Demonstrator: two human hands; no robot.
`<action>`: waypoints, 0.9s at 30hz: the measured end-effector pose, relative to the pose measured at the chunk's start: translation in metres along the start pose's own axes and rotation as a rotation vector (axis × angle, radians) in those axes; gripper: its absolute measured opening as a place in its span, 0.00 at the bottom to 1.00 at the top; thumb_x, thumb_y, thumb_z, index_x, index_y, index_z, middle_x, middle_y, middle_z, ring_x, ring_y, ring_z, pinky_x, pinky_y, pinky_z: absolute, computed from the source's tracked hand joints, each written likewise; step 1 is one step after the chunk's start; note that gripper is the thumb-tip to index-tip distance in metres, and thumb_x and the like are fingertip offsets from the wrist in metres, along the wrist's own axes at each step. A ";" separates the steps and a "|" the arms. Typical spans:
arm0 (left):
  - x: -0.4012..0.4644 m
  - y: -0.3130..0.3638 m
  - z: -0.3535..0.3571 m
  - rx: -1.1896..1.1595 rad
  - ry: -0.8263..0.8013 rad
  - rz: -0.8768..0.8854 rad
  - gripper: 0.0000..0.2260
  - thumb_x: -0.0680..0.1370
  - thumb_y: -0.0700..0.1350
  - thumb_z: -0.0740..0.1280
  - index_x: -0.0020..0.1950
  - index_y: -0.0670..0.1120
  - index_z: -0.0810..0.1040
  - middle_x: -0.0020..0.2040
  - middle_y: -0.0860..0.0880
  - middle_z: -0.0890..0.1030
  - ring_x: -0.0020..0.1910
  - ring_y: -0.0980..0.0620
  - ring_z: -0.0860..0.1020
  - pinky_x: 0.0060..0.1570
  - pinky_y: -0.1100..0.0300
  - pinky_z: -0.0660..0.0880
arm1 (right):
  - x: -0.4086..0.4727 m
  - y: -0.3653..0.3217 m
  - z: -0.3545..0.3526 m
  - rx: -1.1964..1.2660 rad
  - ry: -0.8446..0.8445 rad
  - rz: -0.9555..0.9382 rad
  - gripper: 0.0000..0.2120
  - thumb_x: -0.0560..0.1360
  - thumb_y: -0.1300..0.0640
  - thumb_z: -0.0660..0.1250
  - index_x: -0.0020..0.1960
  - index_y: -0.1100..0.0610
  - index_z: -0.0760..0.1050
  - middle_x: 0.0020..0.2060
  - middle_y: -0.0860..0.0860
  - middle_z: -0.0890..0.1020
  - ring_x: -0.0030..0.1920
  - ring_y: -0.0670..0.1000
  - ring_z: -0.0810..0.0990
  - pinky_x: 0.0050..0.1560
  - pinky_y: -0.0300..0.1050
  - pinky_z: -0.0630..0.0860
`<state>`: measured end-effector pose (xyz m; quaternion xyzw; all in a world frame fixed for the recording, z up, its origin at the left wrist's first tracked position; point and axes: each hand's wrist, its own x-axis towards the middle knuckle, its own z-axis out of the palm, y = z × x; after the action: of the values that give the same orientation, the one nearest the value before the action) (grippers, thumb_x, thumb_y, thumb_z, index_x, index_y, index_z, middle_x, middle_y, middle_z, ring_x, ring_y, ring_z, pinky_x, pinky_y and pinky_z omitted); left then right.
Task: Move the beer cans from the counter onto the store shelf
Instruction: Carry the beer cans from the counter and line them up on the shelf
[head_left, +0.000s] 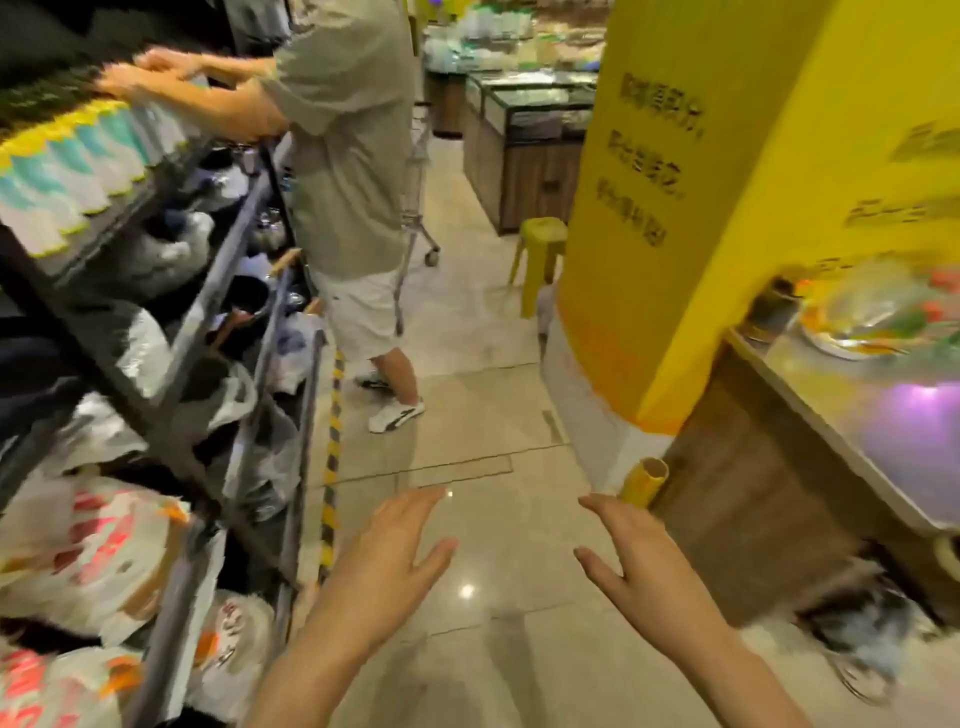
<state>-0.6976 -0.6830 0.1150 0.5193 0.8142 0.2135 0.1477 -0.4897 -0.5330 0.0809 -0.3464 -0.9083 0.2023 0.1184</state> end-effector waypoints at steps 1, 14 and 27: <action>0.010 0.025 0.019 -0.033 -0.038 0.046 0.24 0.79 0.57 0.58 0.73 0.54 0.60 0.71 0.57 0.64 0.68 0.57 0.65 0.63 0.68 0.60 | -0.022 0.025 -0.014 0.007 0.034 0.089 0.23 0.77 0.44 0.60 0.70 0.48 0.63 0.66 0.42 0.69 0.67 0.44 0.67 0.64 0.35 0.61; 0.044 0.329 0.232 -0.341 -0.347 0.218 0.17 0.77 0.50 0.65 0.65 0.55 0.71 0.62 0.59 0.74 0.60 0.60 0.72 0.59 0.67 0.66 | -0.248 0.273 -0.146 0.282 0.289 0.756 0.20 0.76 0.47 0.64 0.66 0.44 0.67 0.60 0.40 0.74 0.62 0.43 0.72 0.55 0.39 0.68; 0.167 0.467 0.333 -0.370 -0.356 0.092 0.14 0.76 0.46 0.67 0.61 0.52 0.74 0.56 0.53 0.78 0.57 0.55 0.75 0.57 0.60 0.69 | -0.191 0.476 -0.254 0.387 0.346 0.649 0.20 0.76 0.49 0.64 0.67 0.46 0.68 0.59 0.39 0.73 0.57 0.36 0.71 0.53 0.28 0.65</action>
<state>-0.2475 -0.2941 0.0576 0.5495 0.6978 0.2705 0.3714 0.0170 -0.2673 0.0787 -0.6152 -0.6637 0.3350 0.2625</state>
